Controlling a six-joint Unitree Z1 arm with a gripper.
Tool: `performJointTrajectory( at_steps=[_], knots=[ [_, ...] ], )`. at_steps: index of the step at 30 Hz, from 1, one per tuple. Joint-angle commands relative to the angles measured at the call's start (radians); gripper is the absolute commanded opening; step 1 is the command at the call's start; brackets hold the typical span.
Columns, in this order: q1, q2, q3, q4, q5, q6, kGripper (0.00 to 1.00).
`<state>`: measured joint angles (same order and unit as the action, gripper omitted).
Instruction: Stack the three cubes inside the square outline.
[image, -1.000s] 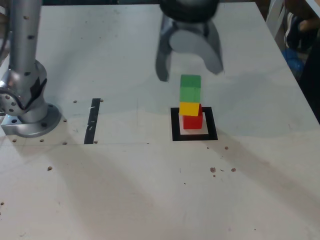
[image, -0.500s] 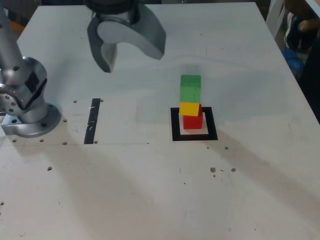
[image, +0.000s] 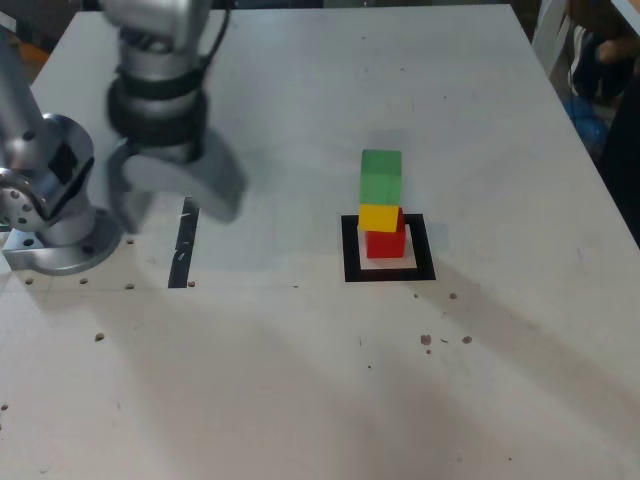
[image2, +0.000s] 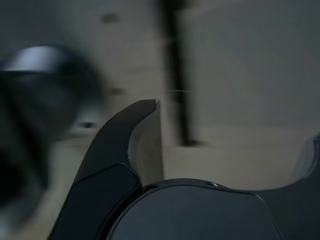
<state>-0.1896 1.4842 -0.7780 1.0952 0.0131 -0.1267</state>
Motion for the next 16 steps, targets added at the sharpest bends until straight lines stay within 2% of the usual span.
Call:
performJointTrajectory(
  at_steps=[1,7,16],
  knots=[
    [-0.001,-0.029,0.010,0.015,-0.003,-0.008,1.00],
    [-0.001,-0.070,0.045,0.031,0.011,-0.027,1.00],
    [-0.001,-0.053,0.053,0.011,0.012,-0.055,0.99]
  ],
)
